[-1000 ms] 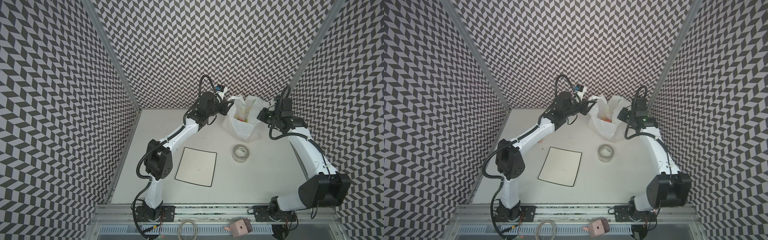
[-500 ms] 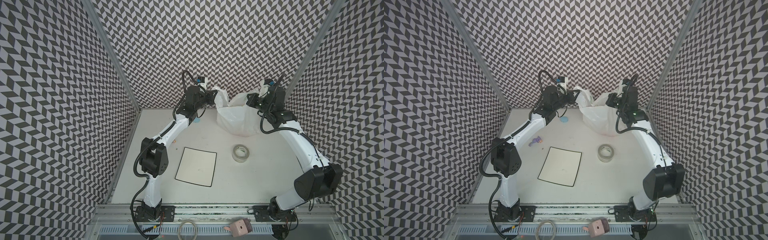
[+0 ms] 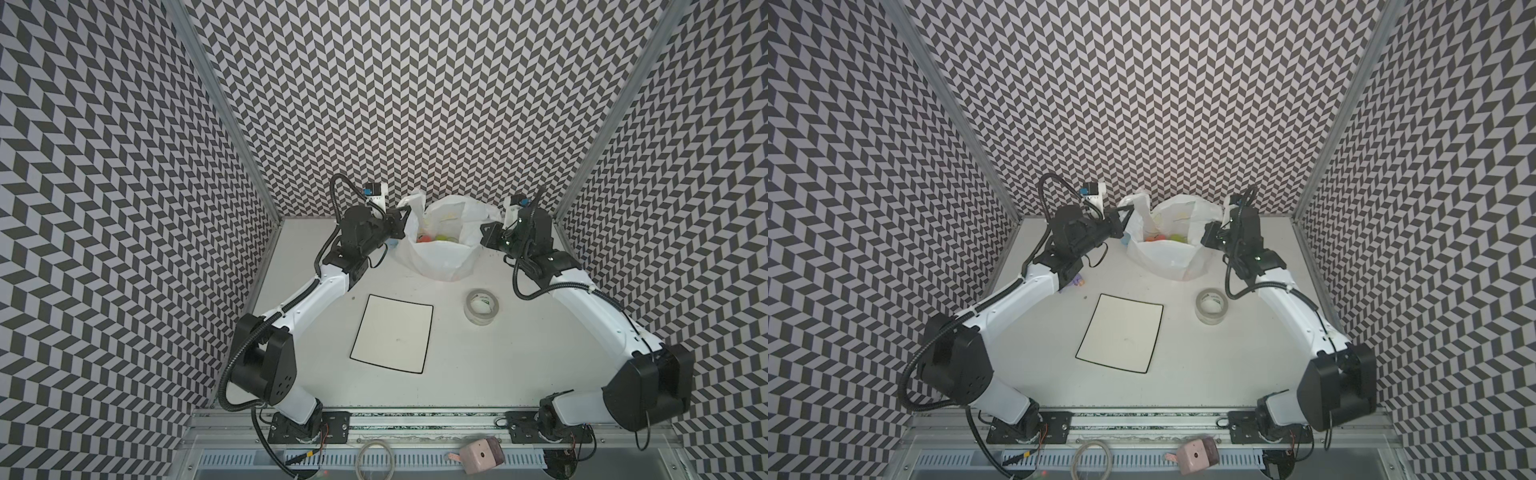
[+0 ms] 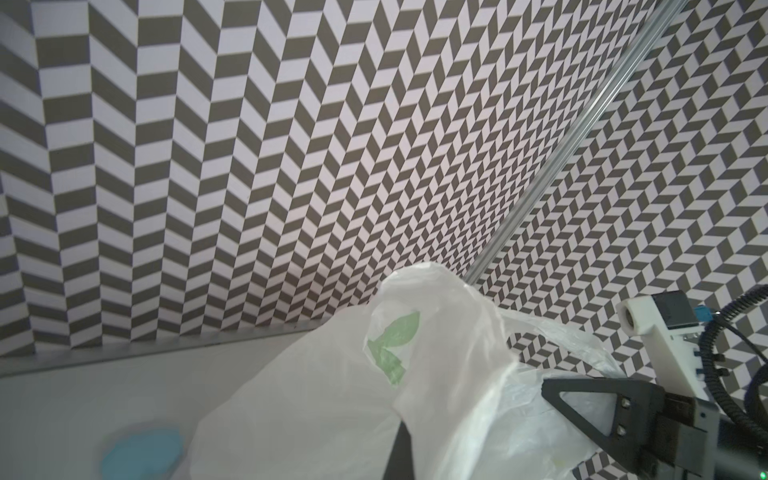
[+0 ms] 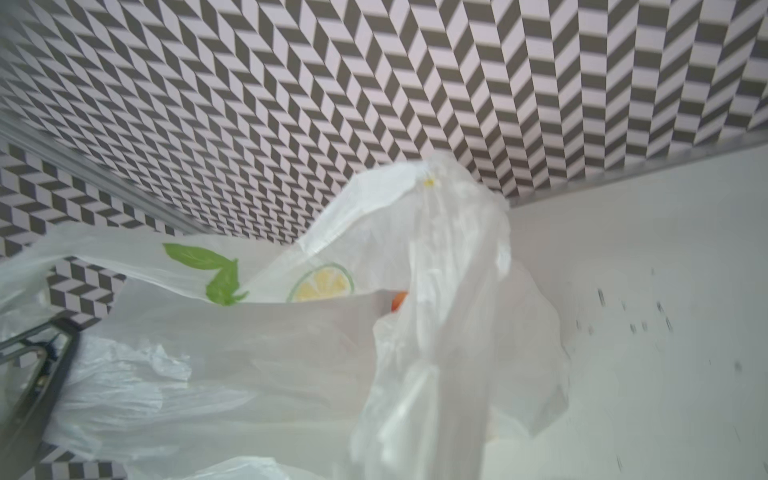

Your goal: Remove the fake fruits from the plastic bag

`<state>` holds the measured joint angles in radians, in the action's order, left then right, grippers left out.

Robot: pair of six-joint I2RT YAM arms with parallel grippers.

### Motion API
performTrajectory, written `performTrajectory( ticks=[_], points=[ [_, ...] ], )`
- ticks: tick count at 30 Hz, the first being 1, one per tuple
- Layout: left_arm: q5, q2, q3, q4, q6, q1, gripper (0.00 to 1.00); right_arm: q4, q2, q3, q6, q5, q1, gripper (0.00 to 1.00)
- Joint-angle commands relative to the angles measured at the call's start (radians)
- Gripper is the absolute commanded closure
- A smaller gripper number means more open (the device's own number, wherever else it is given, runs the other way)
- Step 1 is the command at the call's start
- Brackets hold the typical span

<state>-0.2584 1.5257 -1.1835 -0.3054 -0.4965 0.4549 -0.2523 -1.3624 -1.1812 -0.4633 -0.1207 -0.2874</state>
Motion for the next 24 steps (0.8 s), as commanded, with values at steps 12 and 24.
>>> performTrajectory(
  ticks=[12, 24],
  points=[
    [0.096, -0.353, 0.519, -0.150, -0.131, 0.137, 1.00, -0.305, 0.212, 0.289, -0.177, 0.013, -0.038, 0.68],
    [0.164, -0.340, 0.520, -0.187, -0.283, 0.157, 1.00, -0.434, 0.298, -0.131, 0.089, -0.013, -0.054, 0.39]
  ],
)
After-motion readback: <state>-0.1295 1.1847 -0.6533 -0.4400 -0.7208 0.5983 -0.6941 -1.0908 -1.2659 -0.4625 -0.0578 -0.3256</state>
